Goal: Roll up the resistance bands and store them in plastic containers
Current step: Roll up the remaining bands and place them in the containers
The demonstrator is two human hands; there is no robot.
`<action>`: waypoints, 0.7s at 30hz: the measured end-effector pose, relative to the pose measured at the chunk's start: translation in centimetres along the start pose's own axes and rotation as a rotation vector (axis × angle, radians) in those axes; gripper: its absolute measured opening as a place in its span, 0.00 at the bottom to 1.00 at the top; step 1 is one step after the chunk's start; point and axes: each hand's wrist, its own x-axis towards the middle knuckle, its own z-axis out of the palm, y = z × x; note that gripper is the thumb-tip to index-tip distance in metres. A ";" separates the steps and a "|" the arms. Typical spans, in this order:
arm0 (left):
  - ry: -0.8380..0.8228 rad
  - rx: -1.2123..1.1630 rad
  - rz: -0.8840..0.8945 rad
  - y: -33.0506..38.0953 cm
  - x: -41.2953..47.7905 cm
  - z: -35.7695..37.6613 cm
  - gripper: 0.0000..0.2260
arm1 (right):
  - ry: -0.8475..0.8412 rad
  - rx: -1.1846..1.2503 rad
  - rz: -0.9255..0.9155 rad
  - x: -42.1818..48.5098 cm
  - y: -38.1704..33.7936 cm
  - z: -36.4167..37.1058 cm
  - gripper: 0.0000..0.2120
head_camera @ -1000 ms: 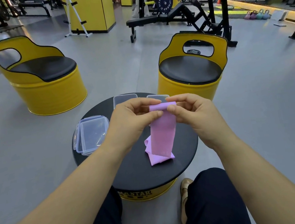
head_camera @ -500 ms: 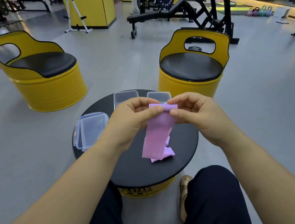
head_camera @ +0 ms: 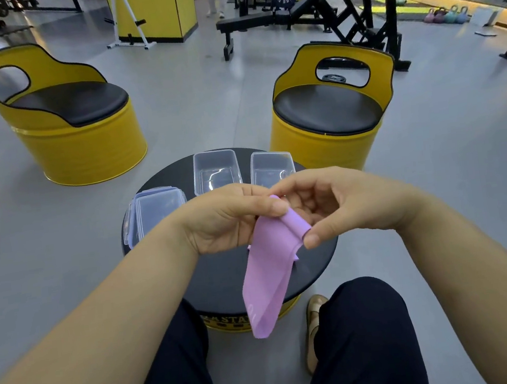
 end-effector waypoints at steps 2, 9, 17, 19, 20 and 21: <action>-0.006 -0.021 0.001 -0.2 0.2 -0.1 0.14 | 0.040 -0.026 -0.018 0.0 0.1 0.0 0.22; 0.071 0.054 -0.007 -0.9 0.4 -0.5 0.18 | 0.169 0.098 -0.119 -0.3 0.4 0.0 0.21; 0.095 0.080 0.038 -1.0 0.4 0.5 0.20 | 0.129 0.300 -0.154 0.3 1.6 0.5 0.28; 0.113 0.053 0.047 -1.3 0.4 0.8 0.24 | 0.140 0.317 -0.152 0.3 1.7 0.3 0.29; 0.125 0.045 0.049 -1.4 0.5 0.9 0.24 | 0.147 0.324 -0.151 0.3 1.7 0.2 0.29; 0.136 0.036 0.047 -1.4 0.5 1.1 0.23 | 0.152 0.330 -0.149 0.3 1.8 0.1 0.29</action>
